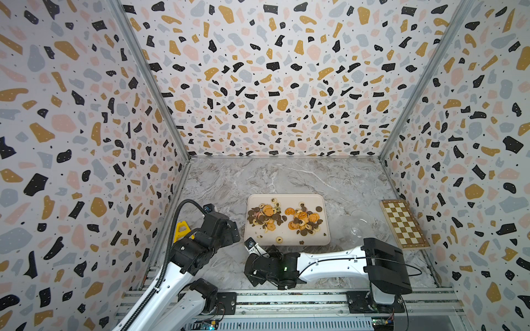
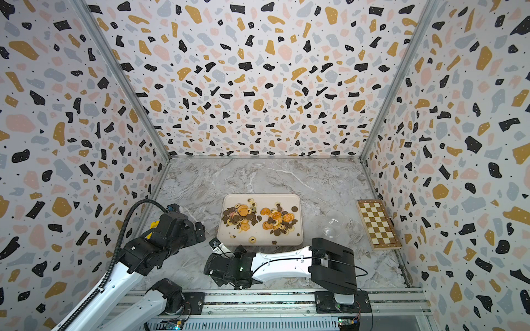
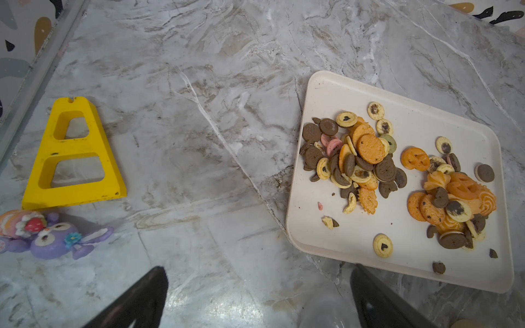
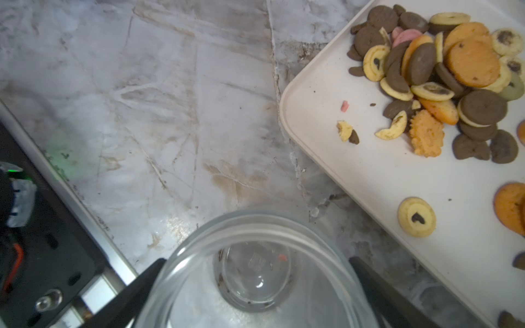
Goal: Pour the cookies out of the jar
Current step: Place the jar at the center of the board, then reset both arms
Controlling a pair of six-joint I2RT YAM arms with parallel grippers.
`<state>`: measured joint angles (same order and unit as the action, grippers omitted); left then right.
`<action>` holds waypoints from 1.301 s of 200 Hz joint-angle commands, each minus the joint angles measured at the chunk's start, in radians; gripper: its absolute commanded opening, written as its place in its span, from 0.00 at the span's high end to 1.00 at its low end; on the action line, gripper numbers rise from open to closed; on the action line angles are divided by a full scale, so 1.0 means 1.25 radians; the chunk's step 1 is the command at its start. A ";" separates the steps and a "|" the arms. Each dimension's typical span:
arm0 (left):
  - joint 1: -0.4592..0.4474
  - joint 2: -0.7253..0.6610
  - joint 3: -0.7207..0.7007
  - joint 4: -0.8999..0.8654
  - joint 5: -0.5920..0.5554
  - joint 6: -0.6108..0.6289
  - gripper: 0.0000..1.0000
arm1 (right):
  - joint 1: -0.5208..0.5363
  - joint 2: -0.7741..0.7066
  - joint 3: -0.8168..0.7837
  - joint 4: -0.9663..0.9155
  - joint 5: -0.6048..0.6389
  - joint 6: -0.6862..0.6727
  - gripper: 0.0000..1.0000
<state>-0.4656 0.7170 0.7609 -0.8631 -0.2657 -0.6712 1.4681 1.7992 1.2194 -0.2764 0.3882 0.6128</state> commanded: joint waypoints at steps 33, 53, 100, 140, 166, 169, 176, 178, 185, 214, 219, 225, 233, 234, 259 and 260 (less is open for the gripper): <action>0.007 -0.004 0.013 -0.006 0.012 -0.012 0.01 | 0.004 -0.091 0.040 -0.037 0.021 0.007 0.01; 0.007 0.000 0.025 -0.013 0.009 -0.007 0.01 | 0.017 -0.145 0.066 -0.072 0.069 0.002 0.01; 0.008 0.050 0.085 -0.007 -0.014 0.034 0.01 | 0.008 -0.362 0.063 -0.183 0.255 0.009 0.01; 0.010 0.051 0.123 0.035 -0.138 0.077 0.01 | -0.068 -0.538 -0.062 -0.211 0.443 -0.129 0.01; 0.010 0.035 0.079 0.140 -0.230 0.145 0.01 | -0.159 -0.593 -0.136 -0.235 0.468 -0.156 0.01; 0.010 0.033 0.071 0.154 -0.242 0.151 0.01 | -0.172 -0.597 -0.148 -0.229 0.471 -0.156 0.00; 0.010 0.030 0.051 0.188 -0.266 0.172 0.01 | -0.203 -0.608 -0.175 -0.213 0.474 -0.160 0.00; 0.010 0.029 0.045 0.197 -0.275 0.175 0.01 | -0.211 -0.613 -0.182 -0.208 0.474 -0.161 0.00; 0.010 0.028 0.027 0.230 -0.313 0.186 0.01 | -0.238 -0.625 -0.203 -0.199 0.480 -0.146 0.00; 0.013 0.030 -0.075 0.416 -0.423 0.300 0.01 | -0.400 -0.738 -0.300 -0.105 0.462 -0.094 0.00; 0.015 0.030 -0.094 0.454 -0.448 0.316 0.01 | -0.435 -0.768 -0.336 -0.060 0.448 -0.123 0.00; 0.021 0.031 -0.117 0.506 -0.470 0.330 0.01 | -0.468 -0.803 -0.382 0.008 0.443 -0.157 0.00; 0.030 0.034 -0.146 0.575 -0.480 0.346 0.01 | -0.506 -0.843 -0.440 0.091 0.433 -0.198 0.00; 0.032 0.035 -0.149 0.582 -0.480 0.348 0.01 | -0.509 -0.847 -0.446 0.101 0.431 -0.203 0.00; 0.083 0.082 -0.210 0.723 -0.448 0.364 0.01 | -0.646 -0.894 -0.562 0.234 0.385 -0.278 0.00; 0.086 0.085 -0.212 0.728 -0.447 0.366 0.01 | -0.653 -0.893 -0.564 0.235 0.386 -0.276 0.00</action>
<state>-0.4076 0.7826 0.5400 -0.2455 -0.7738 -0.2943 0.7715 0.7029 0.5949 -0.2104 0.9119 0.3740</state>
